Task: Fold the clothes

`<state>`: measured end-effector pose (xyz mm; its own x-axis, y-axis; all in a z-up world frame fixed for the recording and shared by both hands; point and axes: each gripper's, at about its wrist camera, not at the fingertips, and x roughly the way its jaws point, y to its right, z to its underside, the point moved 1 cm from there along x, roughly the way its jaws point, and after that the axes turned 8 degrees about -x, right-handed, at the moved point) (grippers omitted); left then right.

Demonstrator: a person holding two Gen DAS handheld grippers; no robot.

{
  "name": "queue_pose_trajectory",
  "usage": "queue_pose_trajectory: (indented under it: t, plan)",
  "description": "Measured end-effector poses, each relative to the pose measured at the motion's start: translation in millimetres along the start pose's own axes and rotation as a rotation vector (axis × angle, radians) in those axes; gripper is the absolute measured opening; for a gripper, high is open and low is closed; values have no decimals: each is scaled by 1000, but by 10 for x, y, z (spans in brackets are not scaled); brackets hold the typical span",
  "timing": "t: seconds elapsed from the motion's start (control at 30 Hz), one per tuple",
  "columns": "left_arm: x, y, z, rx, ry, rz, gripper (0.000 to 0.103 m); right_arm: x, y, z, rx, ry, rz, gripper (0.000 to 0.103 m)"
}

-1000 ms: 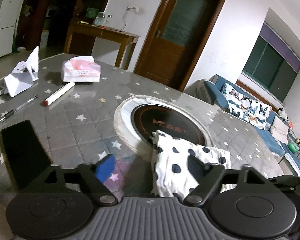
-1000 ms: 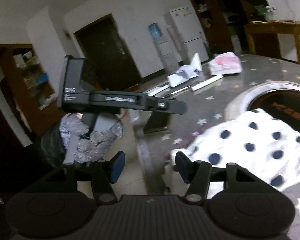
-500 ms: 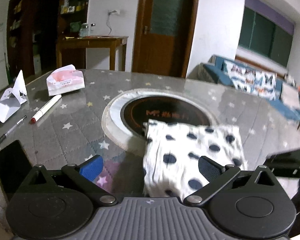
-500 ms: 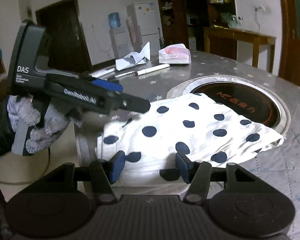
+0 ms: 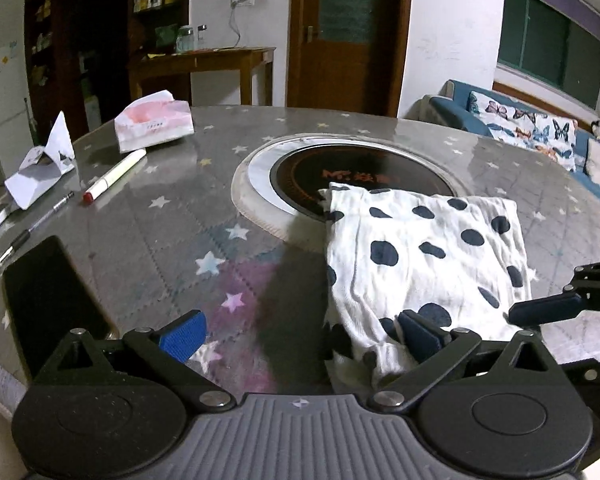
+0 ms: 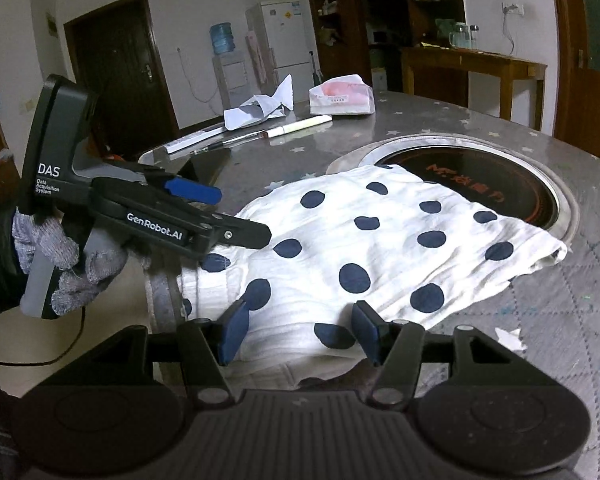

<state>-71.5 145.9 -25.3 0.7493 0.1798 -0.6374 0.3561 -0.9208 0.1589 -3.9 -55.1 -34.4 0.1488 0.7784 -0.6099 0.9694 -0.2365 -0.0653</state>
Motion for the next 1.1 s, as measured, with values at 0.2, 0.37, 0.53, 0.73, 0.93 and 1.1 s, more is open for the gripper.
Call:
queue_pose_trajectory:
  t: [0.2,0.37,0.53,0.73,0.93,1.1]
  plan:
    - [-84,46,-171,-11,56,24,103,-82,188,-177,39,38,22,60]
    - [58,52,-210,-17,41,-1,103,-8,473,-313,48,56,110,60]
    - [145,4,-138,-19,4,-24,103,168,829,-287,100,20,190,60]
    - [244,-26,-110,-17,-26,-30,103,203,1100,-152,178,-13,218,59]
    - [285,-5,-110,-17,-38,-29,103,223,1114,-356,135,19,204,59]
    - [270,-37,-116,-32,-43,-32,103,535,1127,-407,107,-34,184,59]
